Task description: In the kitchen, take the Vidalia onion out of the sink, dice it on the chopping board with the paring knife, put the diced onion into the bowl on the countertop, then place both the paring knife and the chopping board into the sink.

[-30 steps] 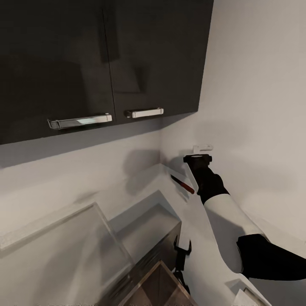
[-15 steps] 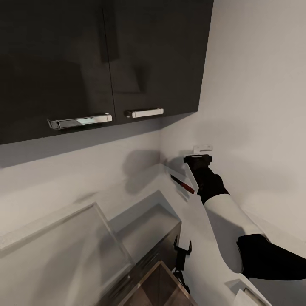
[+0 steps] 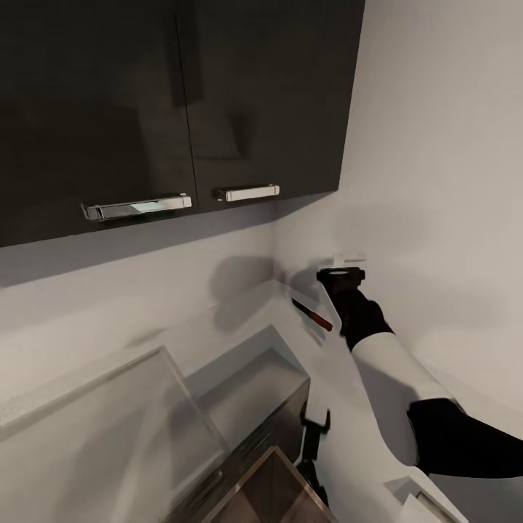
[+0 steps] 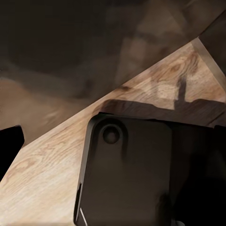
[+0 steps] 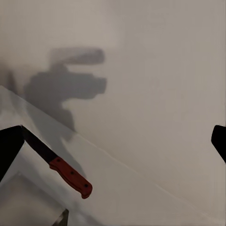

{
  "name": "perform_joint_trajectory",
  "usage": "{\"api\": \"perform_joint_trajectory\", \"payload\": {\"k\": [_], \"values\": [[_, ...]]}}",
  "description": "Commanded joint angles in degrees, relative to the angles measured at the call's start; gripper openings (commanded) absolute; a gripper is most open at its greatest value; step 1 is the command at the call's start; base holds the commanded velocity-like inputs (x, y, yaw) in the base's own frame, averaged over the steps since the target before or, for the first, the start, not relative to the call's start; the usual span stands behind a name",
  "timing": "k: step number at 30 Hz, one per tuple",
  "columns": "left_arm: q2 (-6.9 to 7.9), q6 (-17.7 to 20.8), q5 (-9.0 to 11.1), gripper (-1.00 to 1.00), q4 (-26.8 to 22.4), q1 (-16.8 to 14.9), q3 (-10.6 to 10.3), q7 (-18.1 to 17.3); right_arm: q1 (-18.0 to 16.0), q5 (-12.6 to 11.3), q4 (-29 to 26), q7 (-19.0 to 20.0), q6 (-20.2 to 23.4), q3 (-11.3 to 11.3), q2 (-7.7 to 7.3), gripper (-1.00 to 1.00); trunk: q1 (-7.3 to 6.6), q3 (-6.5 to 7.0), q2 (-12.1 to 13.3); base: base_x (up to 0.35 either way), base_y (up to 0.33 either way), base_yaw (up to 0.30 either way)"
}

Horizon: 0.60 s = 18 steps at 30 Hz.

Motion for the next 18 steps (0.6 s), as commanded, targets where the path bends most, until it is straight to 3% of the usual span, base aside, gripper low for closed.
{"api": "perform_joint_trajectory", "payload": {"k": [1, 8, 18], "values": [[0.03, 0.02, 0.61, 1.00, -0.03, 0.00, 0.07, -0.53, -0.05, 0.45, 1.06, -0.04, -0.26, 0.11, 0.00, 1.00, 0.04, -0.12, -0.13, 0.000, 0.000, 0.000], [0.08, -0.06, 0.61, 1.00, 0.99, 0.00, 0.07, -0.52, -0.06, 0.31, 7.18, 0.05, -6.44, 0.15, -0.01, 1.00, 0.04, -0.12, -0.13, 0.000, 0.000, 0.000], [0.09, -0.07, 0.61, 1.00, 1.17, 0.00, 0.07, -0.52, -0.07, 0.23, 10.78, -0.05, -8.94, 0.09, 0.03, 1.00, 0.04, -0.12, -0.13, 0.000, 0.000, 0.000]]}}
